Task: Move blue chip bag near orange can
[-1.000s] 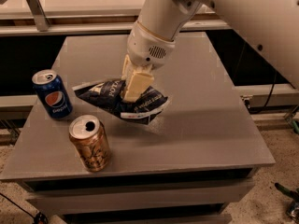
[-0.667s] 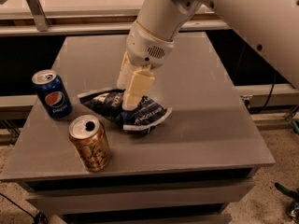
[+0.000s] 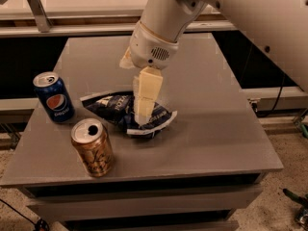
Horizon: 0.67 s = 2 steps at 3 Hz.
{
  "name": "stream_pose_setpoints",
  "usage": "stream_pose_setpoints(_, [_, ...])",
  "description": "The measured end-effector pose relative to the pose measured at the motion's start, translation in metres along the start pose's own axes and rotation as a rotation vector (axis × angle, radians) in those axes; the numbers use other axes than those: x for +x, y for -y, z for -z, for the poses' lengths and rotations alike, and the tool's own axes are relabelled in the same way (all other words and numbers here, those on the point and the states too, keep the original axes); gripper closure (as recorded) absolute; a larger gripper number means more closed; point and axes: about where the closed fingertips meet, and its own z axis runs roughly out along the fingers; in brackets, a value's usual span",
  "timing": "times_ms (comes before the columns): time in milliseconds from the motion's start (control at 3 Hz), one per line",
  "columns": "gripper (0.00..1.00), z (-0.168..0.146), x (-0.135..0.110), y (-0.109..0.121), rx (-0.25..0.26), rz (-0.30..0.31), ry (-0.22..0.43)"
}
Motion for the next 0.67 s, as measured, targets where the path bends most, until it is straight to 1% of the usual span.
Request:
stream_pose_setpoints(333, [0.00, 0.024, 0.003, -0.003, 0.066, -0.001, -0.001])
stream_pose_setpoints(667, [0.00, 0.053, 0.011, -0.010, 0.149, -0.021, -0.018])
